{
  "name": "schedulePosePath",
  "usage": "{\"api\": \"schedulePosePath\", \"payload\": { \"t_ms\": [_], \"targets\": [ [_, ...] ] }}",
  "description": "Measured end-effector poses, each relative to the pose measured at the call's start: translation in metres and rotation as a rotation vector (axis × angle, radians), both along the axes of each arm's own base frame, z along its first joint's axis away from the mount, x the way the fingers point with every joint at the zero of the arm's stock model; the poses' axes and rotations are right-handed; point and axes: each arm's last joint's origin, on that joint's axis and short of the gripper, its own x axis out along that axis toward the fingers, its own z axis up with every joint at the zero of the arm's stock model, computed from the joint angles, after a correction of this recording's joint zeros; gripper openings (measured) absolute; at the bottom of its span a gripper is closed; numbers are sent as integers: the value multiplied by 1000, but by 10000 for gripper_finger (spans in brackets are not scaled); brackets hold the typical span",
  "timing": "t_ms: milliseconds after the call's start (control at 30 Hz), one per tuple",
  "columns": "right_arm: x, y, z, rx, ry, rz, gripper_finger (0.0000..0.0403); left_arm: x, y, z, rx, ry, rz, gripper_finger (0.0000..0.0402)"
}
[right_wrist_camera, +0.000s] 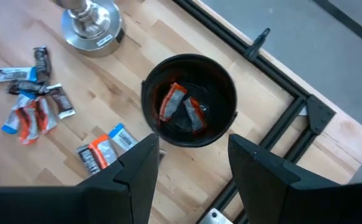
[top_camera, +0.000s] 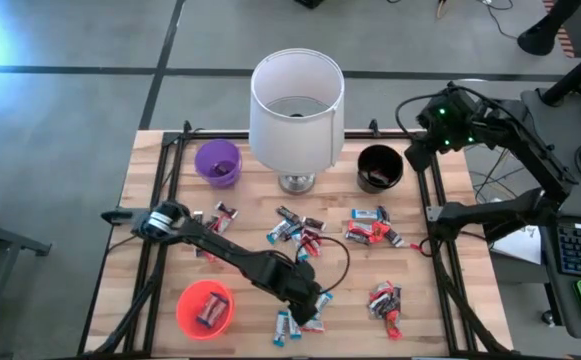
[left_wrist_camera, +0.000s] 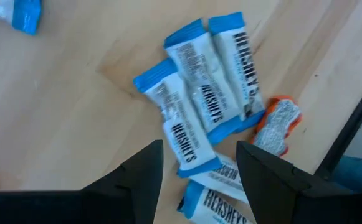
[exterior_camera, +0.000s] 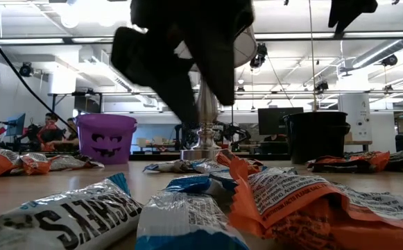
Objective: Organize candy in baskets
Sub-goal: Put the white chocolate bar into the orange bucket
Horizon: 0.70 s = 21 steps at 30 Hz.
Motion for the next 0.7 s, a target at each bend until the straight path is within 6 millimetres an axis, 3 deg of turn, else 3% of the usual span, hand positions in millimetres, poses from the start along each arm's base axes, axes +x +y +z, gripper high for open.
{"api": "schedulePosePath", "payload": {
  "t_ms": [700],
  "targets": [
    [-15, 11, 6, -17, -55, 14, 183, 6, 0, -37, 48, 90, -24, 183]
  ]
}}
